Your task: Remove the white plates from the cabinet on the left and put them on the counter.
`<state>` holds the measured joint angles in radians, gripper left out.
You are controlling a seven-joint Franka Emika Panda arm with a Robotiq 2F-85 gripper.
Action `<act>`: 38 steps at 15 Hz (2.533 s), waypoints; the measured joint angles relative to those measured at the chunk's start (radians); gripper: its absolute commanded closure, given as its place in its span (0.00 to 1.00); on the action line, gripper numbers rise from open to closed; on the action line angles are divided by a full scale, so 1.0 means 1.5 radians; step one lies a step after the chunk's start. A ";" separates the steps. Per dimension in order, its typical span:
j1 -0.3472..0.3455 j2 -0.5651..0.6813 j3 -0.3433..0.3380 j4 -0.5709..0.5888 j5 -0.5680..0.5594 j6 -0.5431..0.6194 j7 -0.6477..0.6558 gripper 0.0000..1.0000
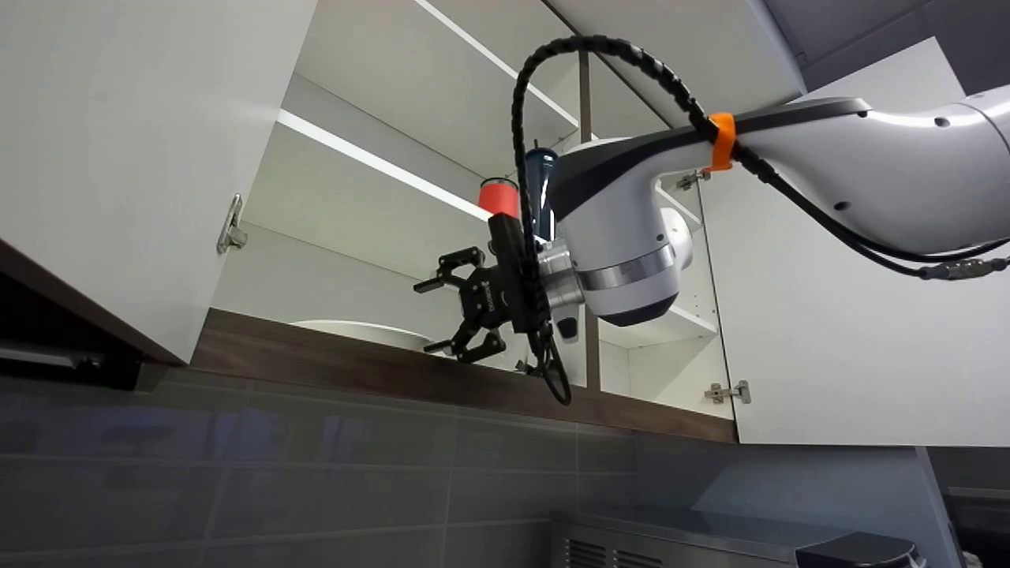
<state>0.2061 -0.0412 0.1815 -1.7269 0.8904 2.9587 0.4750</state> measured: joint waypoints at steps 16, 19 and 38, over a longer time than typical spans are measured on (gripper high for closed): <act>-0.018 0.017 -0.012 0.019 0.017 0.000 -0.001 0.99; -0.018 0.008 -0.020 0.031 0.050 -0.001 -0.001 0.99; -0.133 -0.265 -0.156 -0.133 0.089 -0.588 0.063 0.99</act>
<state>0.0071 -0.4390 -0.0526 -1.9256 1.0238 2.0767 0.5698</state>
